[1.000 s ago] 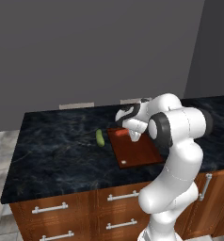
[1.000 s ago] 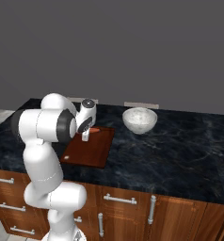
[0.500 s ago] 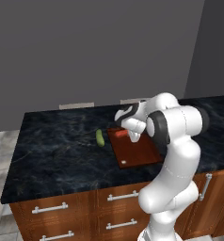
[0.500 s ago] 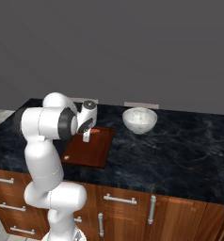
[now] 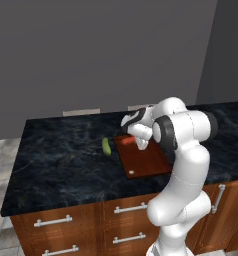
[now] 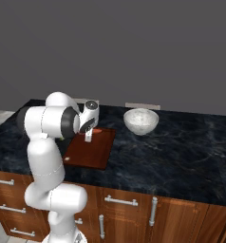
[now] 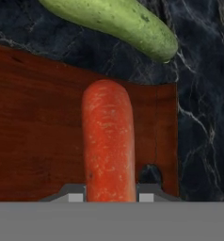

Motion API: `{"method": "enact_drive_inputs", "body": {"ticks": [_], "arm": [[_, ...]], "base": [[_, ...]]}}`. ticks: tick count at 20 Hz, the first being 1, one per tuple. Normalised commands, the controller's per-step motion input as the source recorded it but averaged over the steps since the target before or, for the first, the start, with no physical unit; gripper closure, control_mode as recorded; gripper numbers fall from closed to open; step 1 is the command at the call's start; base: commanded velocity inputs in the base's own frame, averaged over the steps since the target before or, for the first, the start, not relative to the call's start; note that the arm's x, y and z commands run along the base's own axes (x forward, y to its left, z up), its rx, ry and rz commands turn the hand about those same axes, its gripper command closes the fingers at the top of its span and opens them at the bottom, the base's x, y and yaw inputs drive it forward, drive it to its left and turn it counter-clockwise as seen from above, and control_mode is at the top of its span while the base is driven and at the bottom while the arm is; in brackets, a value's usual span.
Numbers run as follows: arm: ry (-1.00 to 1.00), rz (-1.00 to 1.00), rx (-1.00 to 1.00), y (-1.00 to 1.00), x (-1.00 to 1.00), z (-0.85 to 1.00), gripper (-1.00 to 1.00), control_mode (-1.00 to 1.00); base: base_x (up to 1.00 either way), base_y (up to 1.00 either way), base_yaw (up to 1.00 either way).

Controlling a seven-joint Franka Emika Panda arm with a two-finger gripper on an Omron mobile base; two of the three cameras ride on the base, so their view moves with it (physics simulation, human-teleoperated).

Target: Place the two vegetables and bowl onto the tray for setting up a vegetable dip station.

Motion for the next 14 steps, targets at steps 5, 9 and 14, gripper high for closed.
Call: {"method": "enact_drive_inputs", "body": {"ticks": [5,9,14], "arm": [[0.0,0.0,0.0,0.0,0.18,-0.02,1.0,-1.0],[0.0,0.0,0.0,0.0,0.16,-0.05,1.0,-1.0],[0.0,0.01,0.0,0.0,0.04,-0.05,-1.0,-1.0]], "base": [[0.0,0.0,0.0],[0.0,0.0,0.0],[0.0,0.0,0.0]]}}
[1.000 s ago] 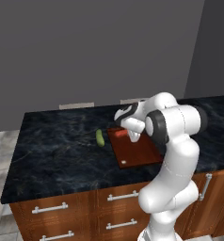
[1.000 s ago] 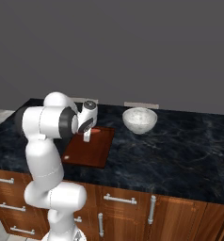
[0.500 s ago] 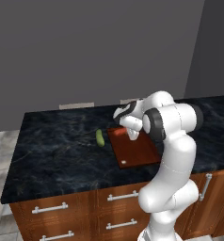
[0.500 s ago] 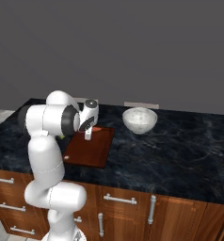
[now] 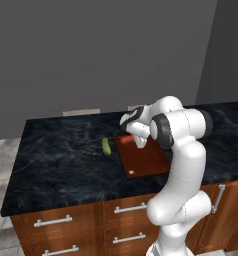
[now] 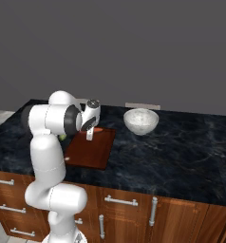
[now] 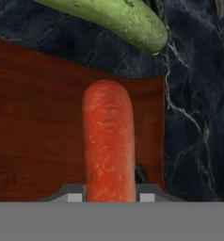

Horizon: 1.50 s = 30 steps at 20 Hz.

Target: Place the two vegetables and bowl onto the tray for setting up a vegetable dip station.

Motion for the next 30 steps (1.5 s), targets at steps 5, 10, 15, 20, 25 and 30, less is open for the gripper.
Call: {"method": "enact_drive_inputs", "body": {"ticks": [5,10,15,20,25,30], "arm": [[0.0,0.01,0.0,0.0,0.0,0.0,-1.0,-1.0],[0.0,0.0,0.0,0.0,0.0,0.0,-1.0,-1.0],[0.0,0.0,0.0,0.0,-0.02,0.16,-1.0,-1.0],[0.0,0.0,-0.01,0.01,-0.03,0.41,-1.0,-1.0],[0.05,-0.09,0.0,0.23,-0.03,0.53,-1.0,-1.0],[0.08,-0.19,0.0,0.26,-0.25,0.41,-1.0,-1.0]], "base": [[0.0,0.0,0.0],[0.0,0.0,0.0],[0.0,0.0,0.0],[0.0,0.0,0.0],[0.0,0.0,0.0],[0.0,0.0,0.0]]}}
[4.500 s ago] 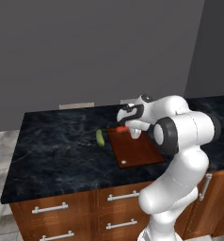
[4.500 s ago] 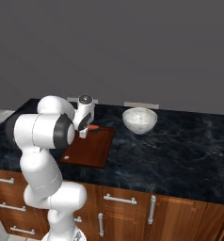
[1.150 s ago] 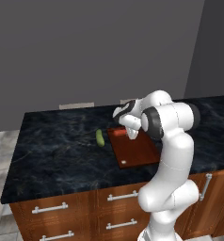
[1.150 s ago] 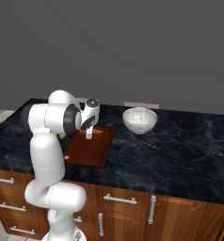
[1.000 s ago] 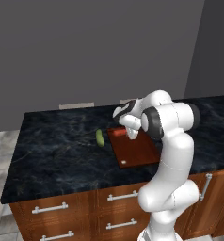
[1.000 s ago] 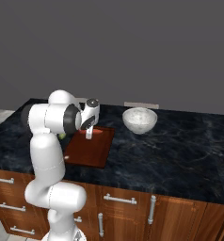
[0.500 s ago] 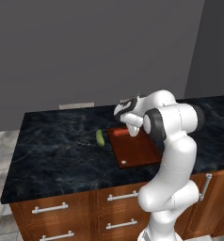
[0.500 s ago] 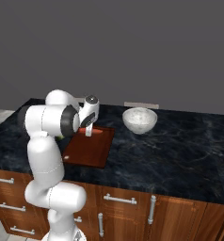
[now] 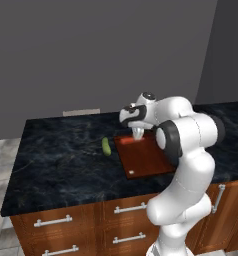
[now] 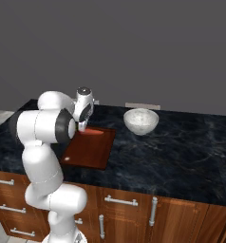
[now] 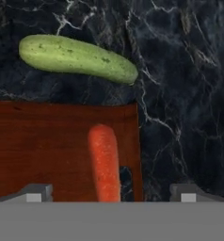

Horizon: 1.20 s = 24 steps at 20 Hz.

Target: Place the two vegetables and bowl onto the tray for setting up a vegetable dip station.

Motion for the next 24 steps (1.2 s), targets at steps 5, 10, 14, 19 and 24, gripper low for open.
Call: {"method": "enact_drive_inputs", "body": {"ticks": [5,10,14,19,24], "arm": [[0.14,-0.26,0.01,0.26,-0.45,0.26,-1.0,-1.0],[0.14,-0.3,0.03,0.2,-0.47,0.14,-1.0,-1.0],[0.1,-0.36,0.01,0.25,-0.3,0.15,-1.0,-1.0],[0.05,-0.4,0.0,0.21,-0.03,0.25,-1.0,-1.0],[0.0,-0.41,0.0,0.18,0.0,0.22,-1.0,-1.0]], "base": [[0.0,0.0,0.0],[0.0,0.0,0.0],[0.0,0.0,0.0],[0.0,0.0,0.0],[0.0,0.0,0.0]]}}
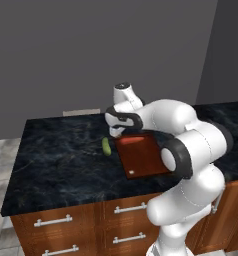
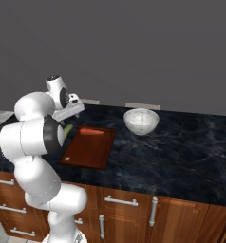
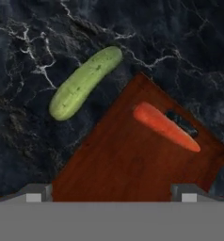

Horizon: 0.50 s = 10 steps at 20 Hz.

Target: Place the two vegetables and bowl onto the tray for setting up a vegetable dip station.

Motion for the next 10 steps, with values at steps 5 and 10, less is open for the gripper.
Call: {"method": "enact_drive_inputs", "body": {"ticks": [5,10], "arm": [[0.0,-0.37,0.04,0.05,0.0,0.09,-1.0,-1.0],[0.0,-0.31,0.09,0.02,0.0,0.03,-1.0,-1.0]], "base": [[0.0,0.0,0.0],[0.0,0.0,0.0]]}}
